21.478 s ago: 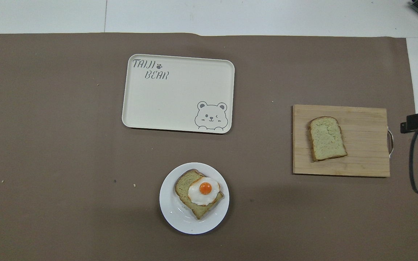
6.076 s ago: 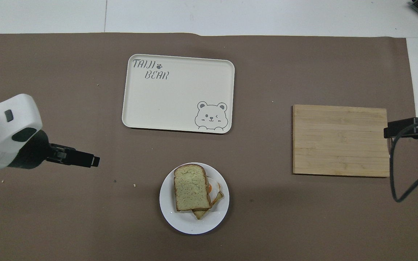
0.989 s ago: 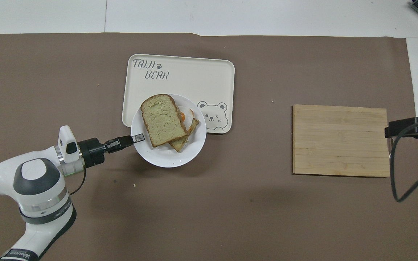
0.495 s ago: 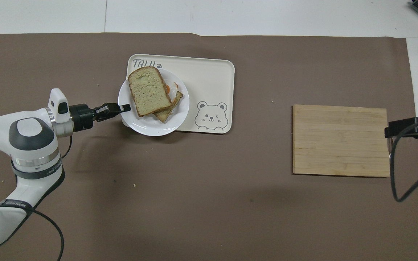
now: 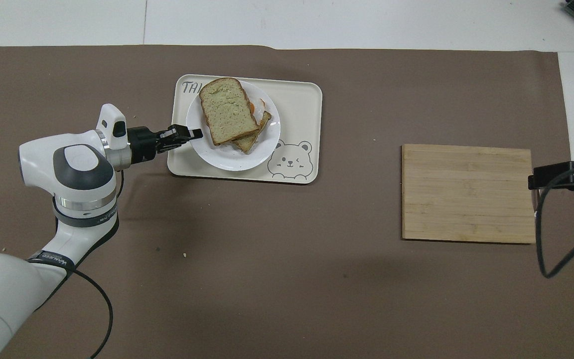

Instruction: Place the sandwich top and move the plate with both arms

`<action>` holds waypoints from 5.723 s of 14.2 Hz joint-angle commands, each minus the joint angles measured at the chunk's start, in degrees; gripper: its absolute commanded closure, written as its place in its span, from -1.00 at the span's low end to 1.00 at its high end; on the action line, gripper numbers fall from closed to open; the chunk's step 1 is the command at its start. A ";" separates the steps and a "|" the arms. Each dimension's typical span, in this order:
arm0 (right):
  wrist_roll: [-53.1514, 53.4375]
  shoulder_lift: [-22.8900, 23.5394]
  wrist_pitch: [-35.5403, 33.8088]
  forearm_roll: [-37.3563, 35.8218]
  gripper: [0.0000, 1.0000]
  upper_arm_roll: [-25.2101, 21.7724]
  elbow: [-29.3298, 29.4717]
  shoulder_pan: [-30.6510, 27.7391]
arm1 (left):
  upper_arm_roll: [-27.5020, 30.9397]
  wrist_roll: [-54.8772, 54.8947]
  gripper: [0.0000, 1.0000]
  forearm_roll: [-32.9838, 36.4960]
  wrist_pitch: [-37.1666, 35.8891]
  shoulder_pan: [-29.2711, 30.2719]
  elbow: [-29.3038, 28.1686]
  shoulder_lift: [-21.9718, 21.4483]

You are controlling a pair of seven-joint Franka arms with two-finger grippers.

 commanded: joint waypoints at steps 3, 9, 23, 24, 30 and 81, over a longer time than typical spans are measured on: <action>-1.40 0.14 -0.82 0.36 -1.00 0.05 0.69 -0.44 | 0.26 -3.64 1.00 2.94 4.31 -4.22 1.67 1.37; -1.40 0.14 -0.73 0.27 -1.00 0.05 0.69 -0.44 | 0.44 -4.26 -0.26 4.43 3.26 -5.02 0.79 1.10; -1.40 0.14 -0.73 0.27 -1.00 0.05 0.69 -0.44 | 9.48 -19.63 -0.46 56.84 -12.06 -3.87 7.78 -13.75; -1.40 0.14 -0.82 0.27 -1.00 0.05 0.69 -0.44 | 10.54 -19.90 -0.46 62.39 -20.39 -3.87 13.47 -13.66; -1.40 0.14 -0.73 0.27 -1.00 0.05 0.69 -0.44 | 13.54 -19.38 -1.00 76.32 -47.87 -3.96 33.74 -15.23; -1.40 0.14 -0.73 0.36 -1.00 0.05 0.69 -0.44 | 16.35 -31.24 -1.00 75.45 -63.72 -3.96 32.25 -27.64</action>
